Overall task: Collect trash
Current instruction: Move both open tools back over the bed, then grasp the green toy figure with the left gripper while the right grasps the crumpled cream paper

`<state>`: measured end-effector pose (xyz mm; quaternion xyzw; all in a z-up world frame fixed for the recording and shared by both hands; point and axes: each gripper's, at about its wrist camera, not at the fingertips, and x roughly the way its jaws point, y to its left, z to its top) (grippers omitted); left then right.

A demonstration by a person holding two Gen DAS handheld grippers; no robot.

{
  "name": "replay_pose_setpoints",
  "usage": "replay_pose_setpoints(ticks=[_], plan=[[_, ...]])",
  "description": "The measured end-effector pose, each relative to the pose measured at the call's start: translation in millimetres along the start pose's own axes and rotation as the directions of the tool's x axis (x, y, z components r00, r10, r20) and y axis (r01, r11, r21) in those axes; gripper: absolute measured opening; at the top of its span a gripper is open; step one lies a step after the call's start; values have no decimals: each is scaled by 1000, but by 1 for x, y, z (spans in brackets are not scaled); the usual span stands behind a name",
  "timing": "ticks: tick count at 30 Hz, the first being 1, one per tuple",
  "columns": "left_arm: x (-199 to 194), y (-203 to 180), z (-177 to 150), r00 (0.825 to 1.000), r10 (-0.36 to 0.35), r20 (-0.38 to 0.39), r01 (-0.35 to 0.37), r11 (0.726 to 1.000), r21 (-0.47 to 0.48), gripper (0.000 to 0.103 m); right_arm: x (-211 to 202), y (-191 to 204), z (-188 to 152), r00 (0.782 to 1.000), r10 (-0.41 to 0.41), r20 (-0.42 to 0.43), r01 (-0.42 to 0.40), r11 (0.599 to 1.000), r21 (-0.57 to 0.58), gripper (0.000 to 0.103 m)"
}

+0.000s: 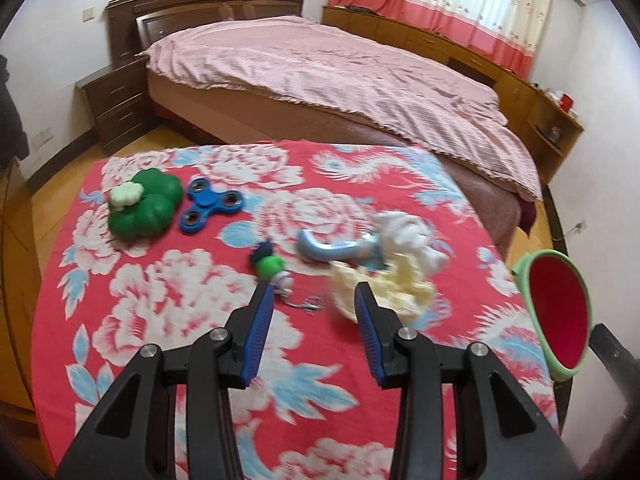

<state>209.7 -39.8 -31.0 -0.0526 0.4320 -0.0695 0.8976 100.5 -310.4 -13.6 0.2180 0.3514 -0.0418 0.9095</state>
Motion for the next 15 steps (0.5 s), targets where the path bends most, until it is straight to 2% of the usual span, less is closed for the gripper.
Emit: replay_pose_setpoints(ticks=[6,15], plan=[[24,25,3,999,33,-25,-34,998,-44,42,14,8,-3,1000,0,-17,0,1000,1,41],[60,34,5,998,23,-58,-26,998,-61,42,38,10,-11,998,-16,-62,17,1000,19,41]])
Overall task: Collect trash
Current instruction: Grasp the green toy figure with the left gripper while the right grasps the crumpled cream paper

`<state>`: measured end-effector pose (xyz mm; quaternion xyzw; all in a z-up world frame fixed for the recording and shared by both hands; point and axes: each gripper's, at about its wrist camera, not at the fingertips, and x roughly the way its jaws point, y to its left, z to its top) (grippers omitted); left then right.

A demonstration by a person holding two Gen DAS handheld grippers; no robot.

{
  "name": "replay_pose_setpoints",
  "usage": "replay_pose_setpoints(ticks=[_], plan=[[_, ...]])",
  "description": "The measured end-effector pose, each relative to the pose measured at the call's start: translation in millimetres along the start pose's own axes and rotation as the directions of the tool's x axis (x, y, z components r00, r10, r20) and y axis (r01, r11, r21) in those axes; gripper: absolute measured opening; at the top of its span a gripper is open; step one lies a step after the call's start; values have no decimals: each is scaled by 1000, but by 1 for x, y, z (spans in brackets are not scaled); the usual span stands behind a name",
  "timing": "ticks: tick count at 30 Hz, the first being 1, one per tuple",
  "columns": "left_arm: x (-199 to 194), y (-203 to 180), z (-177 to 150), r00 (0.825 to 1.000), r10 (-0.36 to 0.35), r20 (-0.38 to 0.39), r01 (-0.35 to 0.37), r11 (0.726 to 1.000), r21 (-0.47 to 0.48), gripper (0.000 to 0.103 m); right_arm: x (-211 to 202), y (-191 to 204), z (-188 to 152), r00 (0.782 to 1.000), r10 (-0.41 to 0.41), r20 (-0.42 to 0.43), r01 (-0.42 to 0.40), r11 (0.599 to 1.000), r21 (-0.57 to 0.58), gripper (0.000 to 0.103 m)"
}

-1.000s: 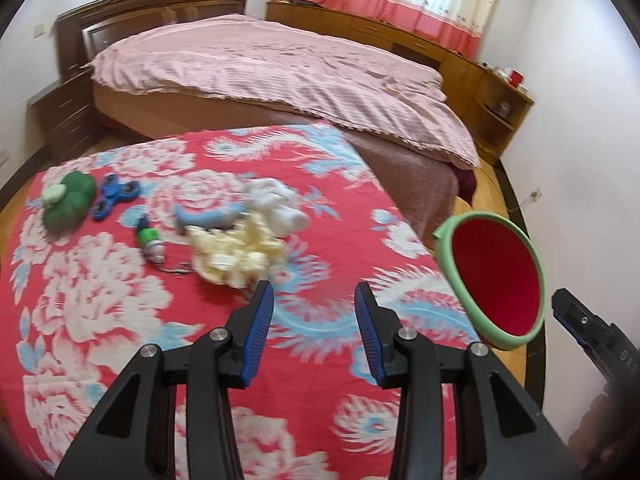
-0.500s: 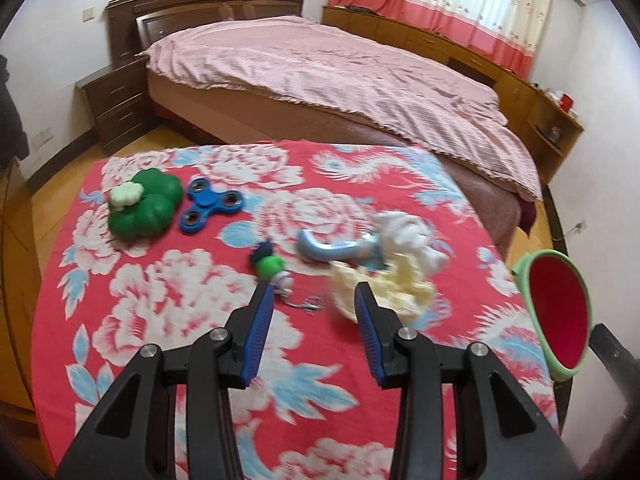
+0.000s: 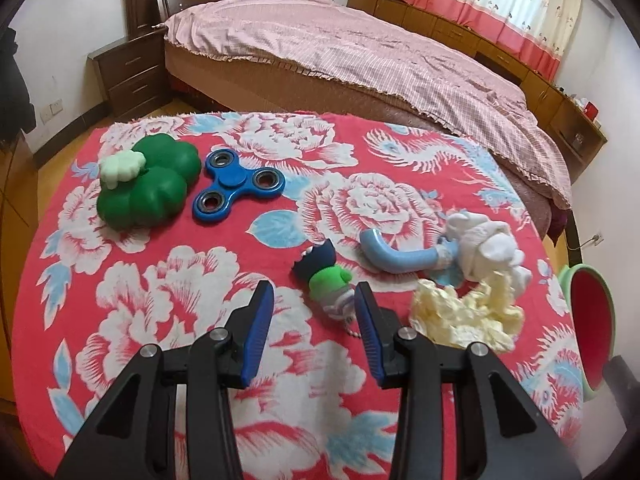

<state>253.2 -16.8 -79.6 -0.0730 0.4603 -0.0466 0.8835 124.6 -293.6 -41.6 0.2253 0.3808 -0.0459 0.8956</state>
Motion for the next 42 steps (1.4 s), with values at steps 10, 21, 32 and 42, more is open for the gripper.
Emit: replay_pose_setpoints(ticks=[10,21,32,42], plan=[[13,-4,1,999,-52,0,52,999,7,37,17,14,-1,999,-5,-34,4,999,-32,41],[-8,4,-2,993,-105,56,105,994,-10,26,29,44,1,998,14,-58,-19,994,-103,41],[-46,43,-17,988,-106,110,117,988,-101,26,60,94,-6,990,76,-119,-97,978,-183,48],[-57,67,-29,990,-79,120,97,984,-152,26,93,130,-15,985,84,-153,-119,965,-234,53]])
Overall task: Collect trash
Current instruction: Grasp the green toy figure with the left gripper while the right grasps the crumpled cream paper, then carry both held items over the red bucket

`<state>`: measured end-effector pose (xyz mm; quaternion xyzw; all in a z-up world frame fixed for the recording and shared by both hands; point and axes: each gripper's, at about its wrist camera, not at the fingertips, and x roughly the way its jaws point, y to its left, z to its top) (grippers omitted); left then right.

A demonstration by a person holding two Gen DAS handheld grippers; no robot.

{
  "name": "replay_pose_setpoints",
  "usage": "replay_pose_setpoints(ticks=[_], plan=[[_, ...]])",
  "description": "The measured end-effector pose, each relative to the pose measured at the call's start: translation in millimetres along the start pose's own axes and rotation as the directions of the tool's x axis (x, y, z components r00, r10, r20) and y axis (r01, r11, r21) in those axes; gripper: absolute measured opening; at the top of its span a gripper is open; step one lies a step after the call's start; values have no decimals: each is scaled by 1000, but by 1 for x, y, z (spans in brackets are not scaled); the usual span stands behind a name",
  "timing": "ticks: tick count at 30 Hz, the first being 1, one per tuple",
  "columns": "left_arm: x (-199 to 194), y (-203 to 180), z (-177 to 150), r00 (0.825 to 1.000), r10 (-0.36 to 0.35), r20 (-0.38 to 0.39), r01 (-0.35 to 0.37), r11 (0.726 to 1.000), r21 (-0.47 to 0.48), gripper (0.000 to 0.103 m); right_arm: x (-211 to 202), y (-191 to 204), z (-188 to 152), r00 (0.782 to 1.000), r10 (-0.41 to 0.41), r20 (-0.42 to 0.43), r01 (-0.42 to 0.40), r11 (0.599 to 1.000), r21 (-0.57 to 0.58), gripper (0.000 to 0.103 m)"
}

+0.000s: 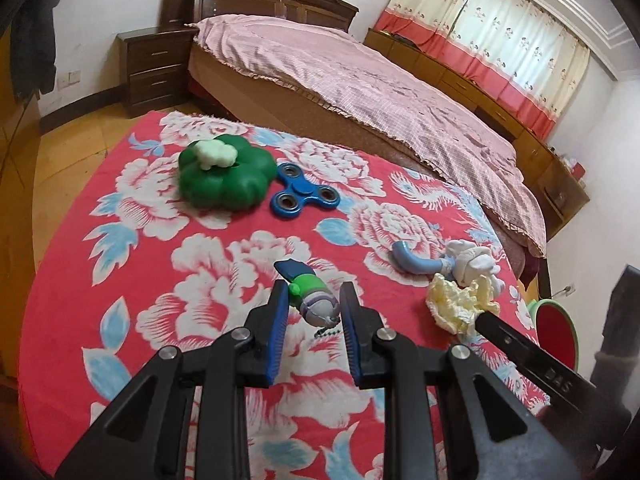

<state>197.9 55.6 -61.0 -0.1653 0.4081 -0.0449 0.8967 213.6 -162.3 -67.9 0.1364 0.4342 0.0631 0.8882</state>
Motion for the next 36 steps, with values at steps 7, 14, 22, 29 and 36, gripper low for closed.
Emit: replay_pose_setpoints(ticks=[7,14,22,29,36], plan=[[1,5,-7,1000,-3,-21,3,1000,-13,26,23,8,-1,999,-26,-44,24,998,-50,51],[-8,-1,-11,1000,-21,-9,21,1000,-1,26,18,4,-7,998,-12,-55,9,998,-59,20],[-20,-11,-18,999,-43,-9,43,999,8,26,-11,-3,-23,998,47,-49,-49,998,-33,20],[-33,-25,-24,998,-63,-2,63,997,34,26,-40,-15,-39,997,67,-39,-67,998,3,20],[-47,-45,-30,994,-107,-4,107,992,63,26,-75,-30,-47,998,66,17,-67,997,39,20]])
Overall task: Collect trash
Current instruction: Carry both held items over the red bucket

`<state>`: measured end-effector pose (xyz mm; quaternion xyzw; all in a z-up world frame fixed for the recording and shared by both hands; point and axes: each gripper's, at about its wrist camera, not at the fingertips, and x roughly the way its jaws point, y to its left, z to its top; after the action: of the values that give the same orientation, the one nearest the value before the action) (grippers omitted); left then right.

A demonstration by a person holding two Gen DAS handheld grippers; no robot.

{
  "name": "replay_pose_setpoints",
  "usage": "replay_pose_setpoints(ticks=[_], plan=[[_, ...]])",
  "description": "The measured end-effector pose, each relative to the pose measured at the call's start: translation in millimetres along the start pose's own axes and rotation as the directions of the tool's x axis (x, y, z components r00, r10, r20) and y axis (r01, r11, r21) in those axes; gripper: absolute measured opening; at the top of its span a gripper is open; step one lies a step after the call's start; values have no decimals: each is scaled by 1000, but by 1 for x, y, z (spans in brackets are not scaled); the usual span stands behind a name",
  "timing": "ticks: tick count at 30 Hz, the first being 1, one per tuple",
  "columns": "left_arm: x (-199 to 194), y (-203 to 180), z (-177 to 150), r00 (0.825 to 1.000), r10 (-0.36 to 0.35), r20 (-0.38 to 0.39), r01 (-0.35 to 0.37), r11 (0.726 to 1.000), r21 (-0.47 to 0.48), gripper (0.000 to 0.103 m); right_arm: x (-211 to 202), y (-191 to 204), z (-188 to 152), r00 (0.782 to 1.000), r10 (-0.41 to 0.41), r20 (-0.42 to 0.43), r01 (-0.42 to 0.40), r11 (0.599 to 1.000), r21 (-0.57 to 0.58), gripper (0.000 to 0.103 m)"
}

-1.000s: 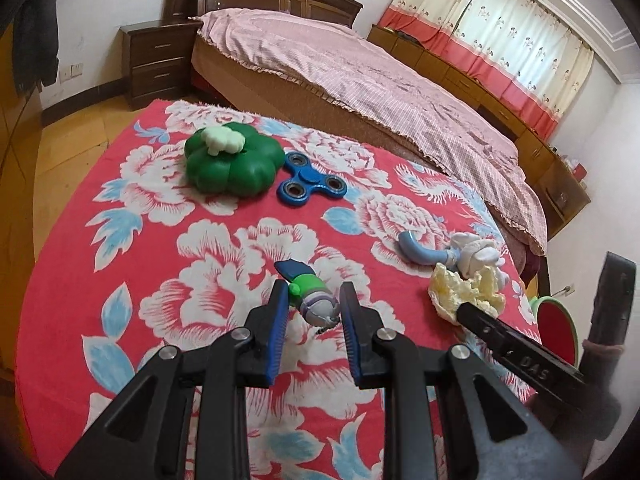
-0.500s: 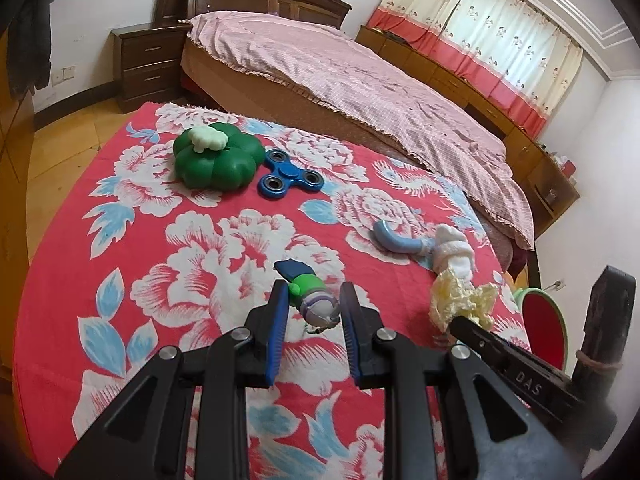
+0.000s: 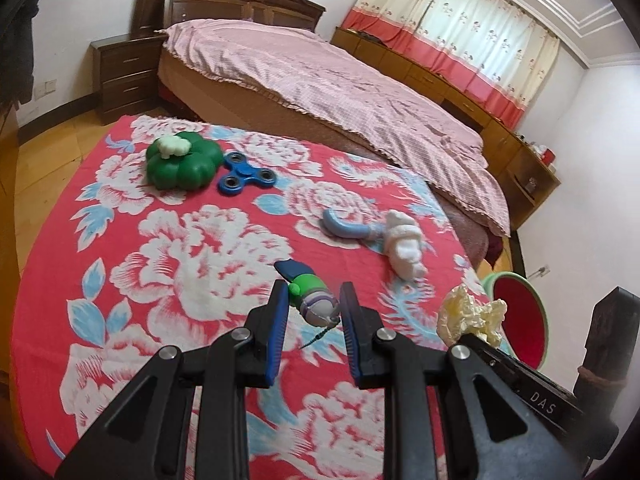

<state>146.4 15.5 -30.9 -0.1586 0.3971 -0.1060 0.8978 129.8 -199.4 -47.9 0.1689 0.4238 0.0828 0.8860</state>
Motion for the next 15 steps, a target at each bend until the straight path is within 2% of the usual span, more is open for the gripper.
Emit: replay_pose_setpoints(ticks=[6,15], plan=[[-7,-27,-4,999,-42,-3,42,998,42,26,-29,-17,-5,998,-10,56,8,999,38,20],[-3,-70,-11,993,-106,-49,110,988,111,26,-62,-55,-6,991,-52,125,36,992,122,20]])
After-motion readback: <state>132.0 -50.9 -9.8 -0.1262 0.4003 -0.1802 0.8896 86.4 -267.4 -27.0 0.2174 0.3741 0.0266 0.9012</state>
